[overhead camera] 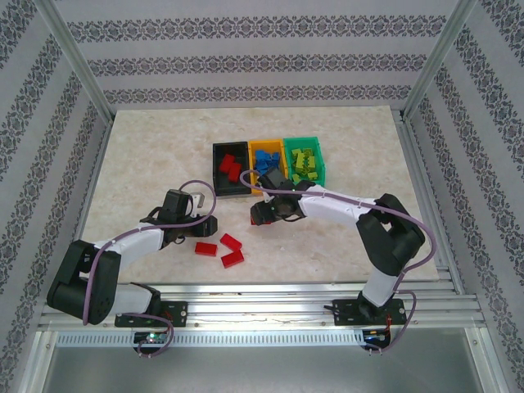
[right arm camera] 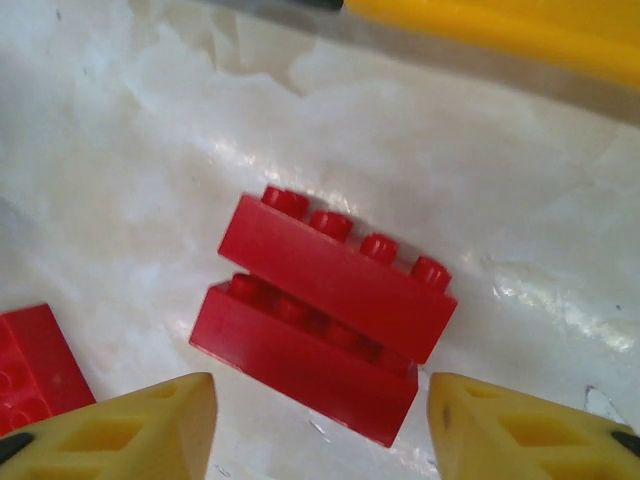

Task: Sort the legos into containers by color
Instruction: Pick up the lego from the center of the table.

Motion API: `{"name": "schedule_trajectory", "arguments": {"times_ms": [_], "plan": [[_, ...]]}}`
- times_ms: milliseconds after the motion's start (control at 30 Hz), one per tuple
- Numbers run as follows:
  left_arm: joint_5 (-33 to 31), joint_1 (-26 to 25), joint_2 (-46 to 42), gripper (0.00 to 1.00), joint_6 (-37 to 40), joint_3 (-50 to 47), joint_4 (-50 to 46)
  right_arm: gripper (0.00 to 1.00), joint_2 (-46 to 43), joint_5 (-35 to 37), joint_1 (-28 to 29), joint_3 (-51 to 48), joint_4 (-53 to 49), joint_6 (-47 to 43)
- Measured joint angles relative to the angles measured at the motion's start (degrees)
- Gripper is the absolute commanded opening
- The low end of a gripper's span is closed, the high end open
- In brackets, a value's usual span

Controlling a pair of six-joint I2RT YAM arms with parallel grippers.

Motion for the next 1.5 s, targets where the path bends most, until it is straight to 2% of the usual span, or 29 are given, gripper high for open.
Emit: {"name": "schedule_trajectory", "arguments": {"times_ms": [100, 333, 467, 1033, 1500], "plan": [[0.0, 0.0, 0.0, 0.59, 0.0, 0.0, 0.0, 0.68, 0.0, 0.7, 1.0, 0.0, 0.4, 0.5], [0.0, 0.0, 0.0, 0.59, 0.0, 0.0, 0.0, 0.71, 1.3, 4.2, 3.2, 0.5, 1.0, 3.1], [0.0, 0.0, 0.0, 0.59, 0.0, 0.0, 0.0, 0.77, 1.6, 7.5, 3.8, 0.6, 1.2, 5.1], [0.0, 0.0, 0.0, 0.59, 0.0, 0.0, 0.0, 0.80, 2.5, 15.9, 6.8, 0.8, 0.5, 7.8], [0.0, 0.0, 0.0, 0.59, 0.0, 0.0, 0.0, 0.80, 3.1, 16.3, 6.8, 0.8, 0.0, 7.5]]}}
